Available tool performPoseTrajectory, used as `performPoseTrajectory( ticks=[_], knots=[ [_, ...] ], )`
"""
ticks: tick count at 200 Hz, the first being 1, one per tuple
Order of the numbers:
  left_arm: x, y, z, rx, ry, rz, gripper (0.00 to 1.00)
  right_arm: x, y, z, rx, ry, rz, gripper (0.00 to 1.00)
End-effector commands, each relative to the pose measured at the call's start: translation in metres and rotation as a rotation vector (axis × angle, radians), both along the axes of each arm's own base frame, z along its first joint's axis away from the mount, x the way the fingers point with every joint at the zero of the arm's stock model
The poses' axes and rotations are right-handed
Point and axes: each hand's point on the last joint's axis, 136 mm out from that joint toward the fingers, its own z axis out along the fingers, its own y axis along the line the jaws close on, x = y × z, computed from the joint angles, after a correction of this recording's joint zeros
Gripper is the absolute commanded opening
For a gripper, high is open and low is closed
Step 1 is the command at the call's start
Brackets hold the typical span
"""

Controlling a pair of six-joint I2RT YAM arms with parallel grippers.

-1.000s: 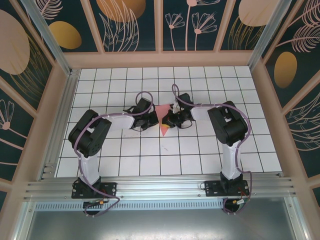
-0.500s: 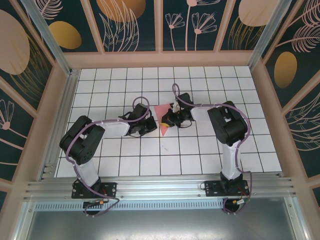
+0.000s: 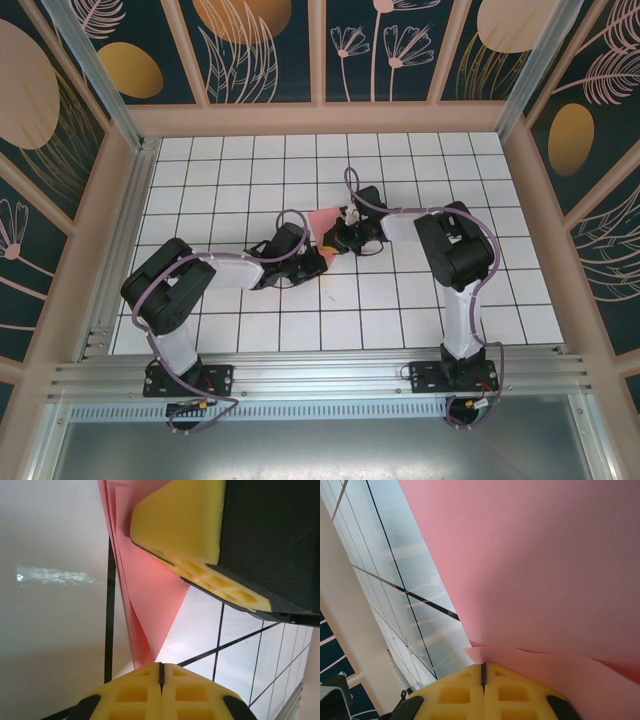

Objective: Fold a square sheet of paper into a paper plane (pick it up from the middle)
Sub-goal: Third fold the triangle at the center of the table.

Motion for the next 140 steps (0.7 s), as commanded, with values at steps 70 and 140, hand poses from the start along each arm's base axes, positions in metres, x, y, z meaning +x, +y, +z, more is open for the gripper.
performPoseTrajectory(
  ticks=[70,140],
  knots=[
    [0.023,-0.006,0.011,0.016,-0.074,0.049,0.00,-0.001,-0.008,-0.023,-0.066,0.057,-0.030,0.00],
    [0.019,-0.017,-0.006,-0.018,-0.026,0.009,0.02,-0.002,-0.008,-0.026,-0.072,0.064,-0.032,0.00]
  ],
)
